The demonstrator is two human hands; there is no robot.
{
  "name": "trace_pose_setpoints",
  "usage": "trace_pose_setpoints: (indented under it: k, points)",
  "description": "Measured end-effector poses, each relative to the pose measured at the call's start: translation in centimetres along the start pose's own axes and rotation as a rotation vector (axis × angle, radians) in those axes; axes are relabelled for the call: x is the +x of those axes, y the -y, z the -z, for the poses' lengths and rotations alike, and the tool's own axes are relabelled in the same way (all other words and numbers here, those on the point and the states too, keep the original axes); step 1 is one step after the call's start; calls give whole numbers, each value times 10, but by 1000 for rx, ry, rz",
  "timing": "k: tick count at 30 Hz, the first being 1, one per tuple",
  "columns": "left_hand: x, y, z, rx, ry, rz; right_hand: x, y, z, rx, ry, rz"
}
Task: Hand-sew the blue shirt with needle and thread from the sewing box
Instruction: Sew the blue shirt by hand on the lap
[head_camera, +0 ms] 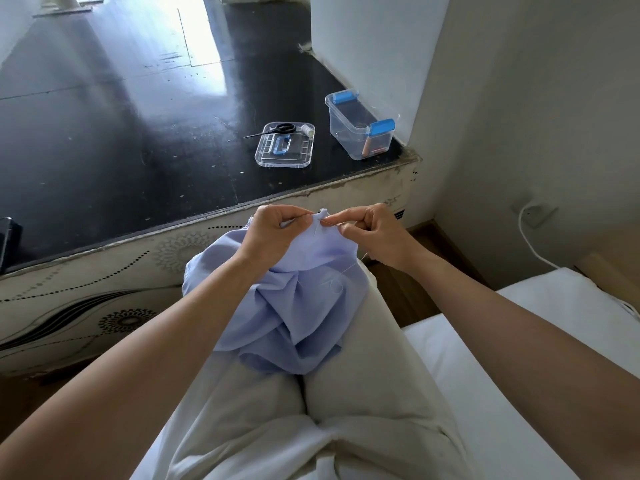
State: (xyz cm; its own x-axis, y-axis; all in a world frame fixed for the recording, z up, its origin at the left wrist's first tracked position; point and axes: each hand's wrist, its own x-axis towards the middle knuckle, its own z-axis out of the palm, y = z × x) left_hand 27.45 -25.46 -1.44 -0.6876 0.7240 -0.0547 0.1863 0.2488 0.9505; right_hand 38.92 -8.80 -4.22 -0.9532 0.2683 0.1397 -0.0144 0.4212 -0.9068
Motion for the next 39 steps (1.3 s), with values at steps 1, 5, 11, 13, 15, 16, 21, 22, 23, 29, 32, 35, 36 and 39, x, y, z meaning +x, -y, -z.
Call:
trace_pose_setpoints:
  k: [1, 5, 11, 13, 15, 16, 21, 22, 23, 29, 32, 35, 36, 39]
  points:
    - [0, 1, 1, 12, 10, 1, 0, 0, 0, -3, 3, 3]
    - [5, 6, 1, 81, -31, -32, -1, 1, 0, -25, 17, -2]
    - [10, 15, 4, 240, -49, -147, -1, 5, 1, -57, 42, -28]
    - [11, 18, 4, 309, -73, -188, 2, 6, 1, -88, 51, -48]
    - [12, 21, 4, 360, -69, -214, 4, 6, 1, -94, 82, -69]
    - [12, 22, 4, 383, -64, -221, 5, 7, 1, -105, 109, -74]
    - [13, 24, 6, 428, -90, -241, 7, 12, -3, -151, 182, -113]
    - [13, 25, 7, 436, -92, -242, 7, 13, -3, -166, 182, -124]
    - [13, 26, 7, 440, -94, -241, 6, 14, -4, -179, 178, -127]
    - [12, 27, 7, 445, -107, -241, 3, 17, -8, -158, 136, -132]
    - [12, 28, 7, 429, -106, -225, 2, 18, -8, -144, 126, -138]
    - [11, 27, 9, 417, -99, -221, 1, 17, -6, -114, 124, -145]
    - [11, 27, 9, 413, -94, -223, 1, 17, -6, -100, 119, -149]
    - [11, 26, 9, 395, -75, -213, 2, 15, -4, -74, 113, -170]
